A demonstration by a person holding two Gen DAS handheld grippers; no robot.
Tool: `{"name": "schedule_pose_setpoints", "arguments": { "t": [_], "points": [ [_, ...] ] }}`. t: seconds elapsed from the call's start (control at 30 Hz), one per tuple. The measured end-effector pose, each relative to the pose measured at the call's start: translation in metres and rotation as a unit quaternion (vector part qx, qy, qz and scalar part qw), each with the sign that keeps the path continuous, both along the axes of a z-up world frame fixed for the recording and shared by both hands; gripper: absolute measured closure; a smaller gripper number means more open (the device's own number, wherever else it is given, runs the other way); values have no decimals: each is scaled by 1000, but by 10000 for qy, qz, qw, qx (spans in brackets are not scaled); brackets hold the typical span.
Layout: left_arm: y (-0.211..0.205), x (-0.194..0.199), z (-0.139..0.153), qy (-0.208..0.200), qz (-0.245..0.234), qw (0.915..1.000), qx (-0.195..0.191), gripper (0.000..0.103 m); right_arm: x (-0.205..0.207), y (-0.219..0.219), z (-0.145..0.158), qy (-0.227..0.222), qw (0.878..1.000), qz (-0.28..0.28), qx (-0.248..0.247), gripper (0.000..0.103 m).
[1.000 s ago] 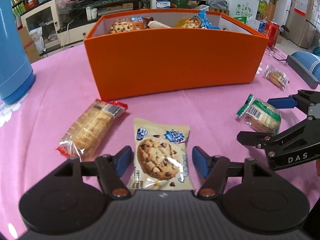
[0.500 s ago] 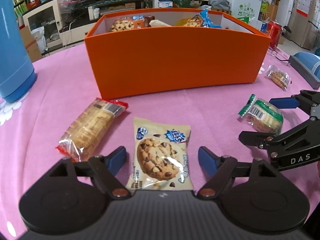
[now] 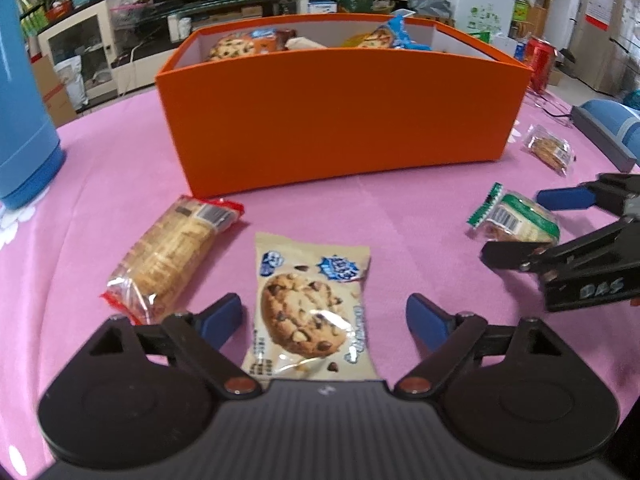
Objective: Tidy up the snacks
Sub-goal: 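Close the left tool on the white cookie packet while the right tool grasps the green packet, then carry both packets over the orange box and open both tools to drop them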
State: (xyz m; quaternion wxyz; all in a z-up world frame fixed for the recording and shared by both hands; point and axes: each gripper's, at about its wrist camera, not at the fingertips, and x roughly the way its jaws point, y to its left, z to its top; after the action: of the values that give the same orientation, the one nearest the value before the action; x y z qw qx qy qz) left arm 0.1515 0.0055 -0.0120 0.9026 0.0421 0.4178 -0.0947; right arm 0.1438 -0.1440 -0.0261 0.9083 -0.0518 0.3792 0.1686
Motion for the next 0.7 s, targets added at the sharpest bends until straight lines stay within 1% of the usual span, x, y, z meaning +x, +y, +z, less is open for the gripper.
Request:
{"name": "schedule_pose_setpoints", "arguments": {
  "t": [0.03,0.07,0.1,0.13,0.17,0.27,0.33,0.37,0.47,0.53,0.57,0.63,0.7],
  "points": [
    [-1,0,1,-5,-39,10000,-3,22,0,2,-3,68,9999,46,-83,24],
    [-1,-1,3,-15,-72,10000,-20,33,-2,4,-2,-21,9998,92,-152,31],
    [-1,-2,5,-29,-97,9999,-24,41,-3,5,-1,-29,9998,175,-117,40],
    [-1,-3,7,-28,-137,9999,-57,53,-5,5,1,-54,9997,235,-69,65],
    [0,-4,8,27,-165,9998,-92,53,-7,6,3,-93,9996,260,-99,71],
    [6,-8,12,155,-75,9995,-282,53,-10,4,5,-8,9997,245,-80,71],
    [13,-14,20,180,-1,9983,-547,53,-15,-1,9,49,9997,206,96,71],
    [16,-17,26,119,26,9980,-627,53,-18,-4,12,27,9997,182,171,71],
    [22,-24,45,-91,154,9964,-823,53,-29,-15,29,-239,9991,33,336,71],
    [27,-25,61,-220,240,9942,-1026,53,-33,-26,39,-346,9977,-108,572,71],
    [28,-24,68,-344,257,9935,-1055,53,-34,-31,45,-399,9965,-167,713,71],
    [28,-16,89,-679,316,9911,-1101,53,-34,-39,63,-619,9919,-259,1081,71],
    [27,6,108,-893,384,9876,-1232,53,-25,-41,83,-830,9881,-275,1264,71]
  ]
}}
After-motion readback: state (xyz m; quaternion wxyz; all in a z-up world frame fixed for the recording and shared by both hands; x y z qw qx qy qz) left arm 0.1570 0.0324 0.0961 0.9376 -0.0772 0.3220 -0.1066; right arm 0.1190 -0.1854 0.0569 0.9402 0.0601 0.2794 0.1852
